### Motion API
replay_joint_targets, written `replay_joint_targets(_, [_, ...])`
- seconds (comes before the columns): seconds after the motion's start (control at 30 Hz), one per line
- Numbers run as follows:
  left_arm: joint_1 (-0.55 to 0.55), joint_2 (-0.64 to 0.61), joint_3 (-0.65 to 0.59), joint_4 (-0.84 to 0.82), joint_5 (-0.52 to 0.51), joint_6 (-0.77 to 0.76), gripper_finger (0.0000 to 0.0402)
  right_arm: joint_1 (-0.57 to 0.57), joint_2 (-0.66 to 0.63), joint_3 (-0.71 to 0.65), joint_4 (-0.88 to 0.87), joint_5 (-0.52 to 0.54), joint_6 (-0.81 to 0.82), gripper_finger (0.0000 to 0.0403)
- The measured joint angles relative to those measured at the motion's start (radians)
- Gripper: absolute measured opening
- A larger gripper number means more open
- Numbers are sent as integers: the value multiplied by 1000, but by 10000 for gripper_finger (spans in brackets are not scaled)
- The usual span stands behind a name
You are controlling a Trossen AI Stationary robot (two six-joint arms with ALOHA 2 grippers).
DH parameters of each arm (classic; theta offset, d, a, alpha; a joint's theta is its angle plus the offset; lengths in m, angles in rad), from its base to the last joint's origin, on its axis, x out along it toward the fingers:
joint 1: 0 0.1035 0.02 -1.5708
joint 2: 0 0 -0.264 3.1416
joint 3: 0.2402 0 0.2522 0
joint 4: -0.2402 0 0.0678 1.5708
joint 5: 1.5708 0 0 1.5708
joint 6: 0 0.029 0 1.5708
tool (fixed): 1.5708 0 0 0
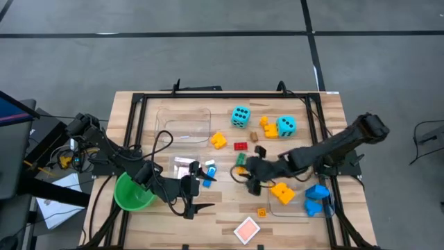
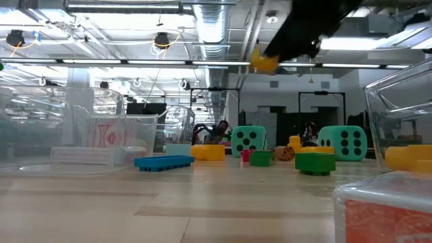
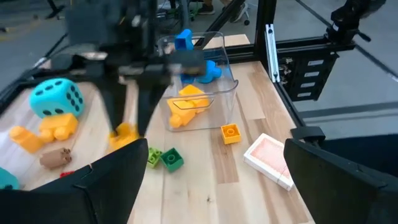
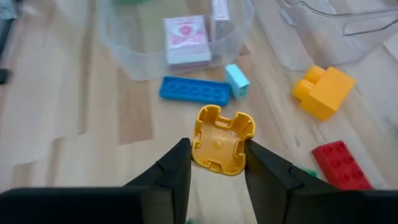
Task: Pick & Place Toys
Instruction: Put the yellow game piece into the bottom right transparent bin
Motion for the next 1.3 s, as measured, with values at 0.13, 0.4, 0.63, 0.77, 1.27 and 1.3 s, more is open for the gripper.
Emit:
replay_joint_targets(0.13, [0,0,0,3,0,63,369,90,-60,0,-71,52,72,118])
replay_joint_targets(0.4, [43,0,0,24,-1,183,369,252,-119,0,-255,204,356,118])
replay_joint_targets(0.63, [118,0,0,57,-1,267,369,371,-124,0,-385,297,622,118])
replay_joint_targets(0.77, [166,0,0,86,-3,301,369,434,-124,0,-431,328,763,118])
replay_joint_targets(1.27, [309,0,0,194,6,416,369,649,-21,0,-661,351,1366,119])
replay_joint_targets(1.3, [311,0,0,202,6,428,369,659,-15,0,-663,351,1388,119])
